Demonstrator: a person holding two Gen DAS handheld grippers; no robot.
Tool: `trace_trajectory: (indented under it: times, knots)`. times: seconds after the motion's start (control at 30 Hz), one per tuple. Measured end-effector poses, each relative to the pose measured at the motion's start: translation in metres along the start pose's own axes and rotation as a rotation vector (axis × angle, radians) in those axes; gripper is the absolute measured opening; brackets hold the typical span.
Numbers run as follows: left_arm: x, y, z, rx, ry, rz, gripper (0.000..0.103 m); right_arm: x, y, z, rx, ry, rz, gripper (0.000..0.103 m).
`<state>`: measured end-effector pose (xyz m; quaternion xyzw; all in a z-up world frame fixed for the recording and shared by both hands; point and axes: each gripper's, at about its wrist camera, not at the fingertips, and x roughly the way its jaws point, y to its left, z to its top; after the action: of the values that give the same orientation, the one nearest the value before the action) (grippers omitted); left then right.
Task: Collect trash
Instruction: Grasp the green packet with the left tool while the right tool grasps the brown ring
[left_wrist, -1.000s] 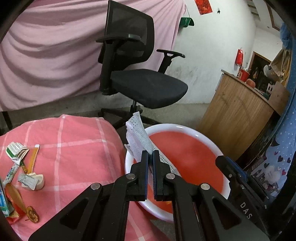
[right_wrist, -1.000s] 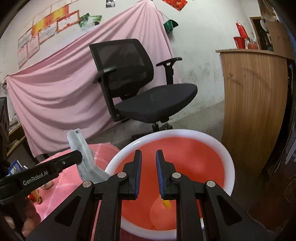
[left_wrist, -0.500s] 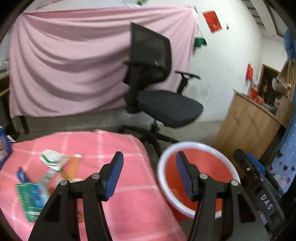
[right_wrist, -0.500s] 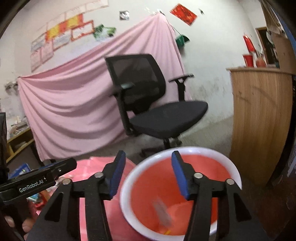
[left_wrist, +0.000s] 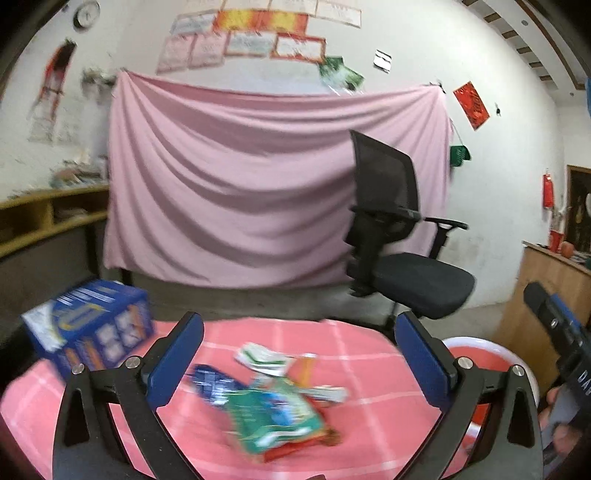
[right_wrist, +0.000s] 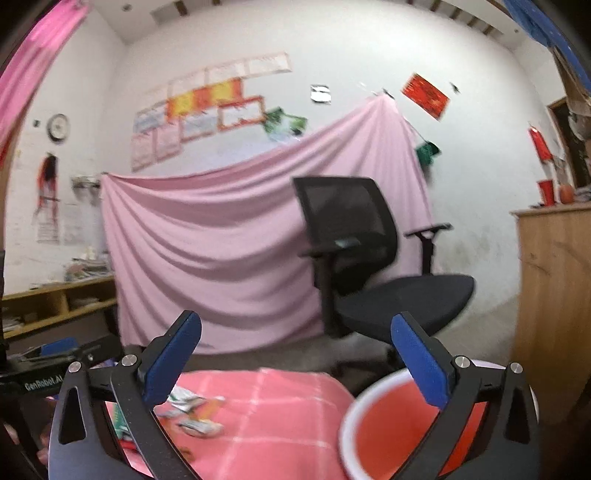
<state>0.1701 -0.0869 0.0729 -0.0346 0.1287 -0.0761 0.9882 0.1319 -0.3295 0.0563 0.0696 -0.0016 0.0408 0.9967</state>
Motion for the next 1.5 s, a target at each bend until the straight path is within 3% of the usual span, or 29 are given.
trace_trajectory:
  times: [0.27,0.43,0.73,0.83,1.1,1.3,1.5]
  knots:
    - [-0.024,0.043,-0.022,0.01,-0.049,0.11,0.101,0.002,0.042,-0.007,-0.075,-0.008,0.098,0.103]
    - [-0.02,0.065,-0.033,-0.004,0.0,0.13,0.101,0.013,0.055,-0.018,-0.115,0.043,0.115,0.103]
    - [0.009,0.077,-0.051,-0.048,0.221,0.072,0.101,0.049,0.061,-0.044,-0.161,0.324,0.097,0.103]
    - [0.018,0.072,-0.056,-0.059,0.276,0.046,0.098,0.058,0.056,-0.052,-0.155,0.418,0.104,0.091]
    - [0.045,0.069,-0.064,-0.138,0.46,-0.069,0.044,0.07,0.048,-0.072,-0.124,0.627,0.186,0.06]
    - [0.056,0.078,-0.065,-0.254,0.539,-0.144,0.023,0.082,0.054,-0.086,-0.11,0.756,0.31,0.051]
    - [0.057,0.08,-0.059,-0.268,0.559,-0.187,0.006,0.093,0.07,-0.102,-0.156,0.872,0.391,0.039]
